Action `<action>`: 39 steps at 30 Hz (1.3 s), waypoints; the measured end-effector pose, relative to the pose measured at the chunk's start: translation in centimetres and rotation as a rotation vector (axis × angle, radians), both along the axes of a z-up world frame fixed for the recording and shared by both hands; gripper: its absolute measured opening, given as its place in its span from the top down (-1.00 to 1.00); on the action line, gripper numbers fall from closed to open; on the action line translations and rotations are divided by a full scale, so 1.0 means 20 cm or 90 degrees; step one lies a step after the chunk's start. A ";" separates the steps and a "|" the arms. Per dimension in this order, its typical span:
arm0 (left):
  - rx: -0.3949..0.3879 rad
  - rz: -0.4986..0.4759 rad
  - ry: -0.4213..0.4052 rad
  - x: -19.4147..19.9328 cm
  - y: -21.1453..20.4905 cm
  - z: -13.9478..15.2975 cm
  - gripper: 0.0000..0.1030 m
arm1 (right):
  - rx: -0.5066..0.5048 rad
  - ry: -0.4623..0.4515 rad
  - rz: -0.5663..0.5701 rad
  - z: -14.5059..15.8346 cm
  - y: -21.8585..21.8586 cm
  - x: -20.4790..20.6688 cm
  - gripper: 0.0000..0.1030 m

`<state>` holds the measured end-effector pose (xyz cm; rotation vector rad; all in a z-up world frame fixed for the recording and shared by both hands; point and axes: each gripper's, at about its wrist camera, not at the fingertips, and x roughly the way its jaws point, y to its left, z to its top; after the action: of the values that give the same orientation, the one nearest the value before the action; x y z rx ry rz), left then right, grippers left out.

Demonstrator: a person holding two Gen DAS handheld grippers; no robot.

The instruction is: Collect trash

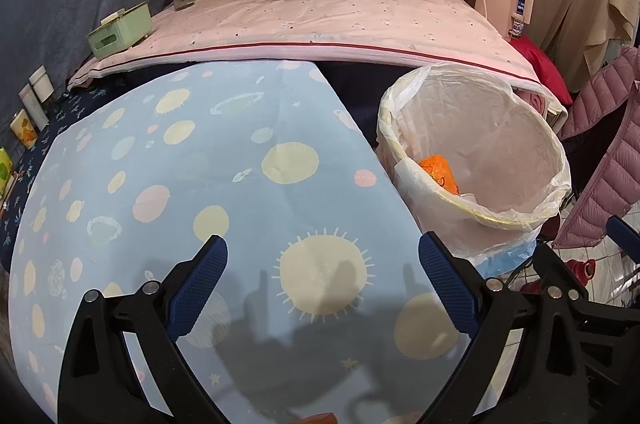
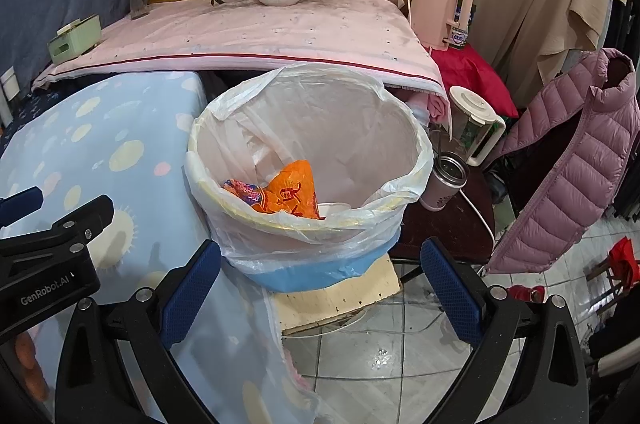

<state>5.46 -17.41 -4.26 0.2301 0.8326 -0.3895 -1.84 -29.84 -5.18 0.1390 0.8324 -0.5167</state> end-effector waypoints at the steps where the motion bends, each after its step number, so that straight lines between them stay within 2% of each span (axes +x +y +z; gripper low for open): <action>1: 0.000 0.000 0.000 0.00 0.00 0.00 -0.79 | 0.000 0.001 0.000 0.00 0.00 0.00 -0.87; 39: 0.002 0.005 -0.005 -0.01 -0.02 -0.01 -0.79 | -0.002 0.007 0.000 -0.02 -0.01 -0.01 -0.87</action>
<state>5.22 -17.72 -4.48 0.2302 0.8267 -0.3795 -1.96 -29.99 -5.54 0.1333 0.8421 -0.5188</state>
